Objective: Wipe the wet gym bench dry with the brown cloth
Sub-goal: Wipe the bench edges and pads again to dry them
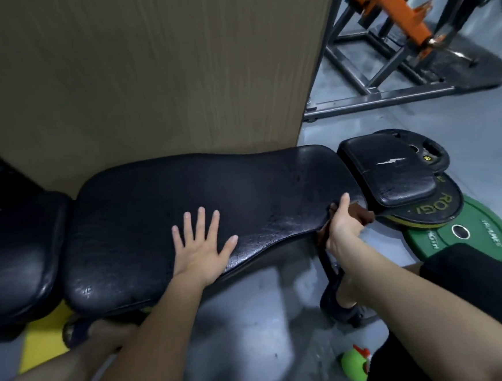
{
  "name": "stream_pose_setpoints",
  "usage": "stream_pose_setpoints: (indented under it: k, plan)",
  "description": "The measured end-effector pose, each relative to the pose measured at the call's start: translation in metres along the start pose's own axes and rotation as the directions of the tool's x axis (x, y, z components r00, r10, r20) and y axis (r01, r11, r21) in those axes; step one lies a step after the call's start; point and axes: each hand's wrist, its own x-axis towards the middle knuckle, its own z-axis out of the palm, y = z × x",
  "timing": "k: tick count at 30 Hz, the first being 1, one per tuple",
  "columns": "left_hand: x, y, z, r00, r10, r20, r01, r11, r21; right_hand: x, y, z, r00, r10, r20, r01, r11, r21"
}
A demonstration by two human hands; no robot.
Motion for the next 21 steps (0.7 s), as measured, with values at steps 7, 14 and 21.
stream_pose_setpoints:
  k: [7,14,21]
  plan:
    - [-0.001,-0.004,-0.004,1.000,0.006,0.030,-0.005,0.999,-0.046,-0.079,0.075,0.044,0.990,0.006,0.143,0.017,0.988,-0.155]
    - [0.002,-0.004,-0.003,0.999,0.004,0.035,-0.001,0.997,-0.081,-0.080,0.096,0.048,0.912,0.013,0.409,0.061,0.984,-0.169]
    - [0.000,-0.004,-0.003,1.000,0.002,0.028,0.000,0.998,-0.070,-0.004,0.032,-0.005,0.965,-0.187,0.186,0.210,0.971,-0.112]
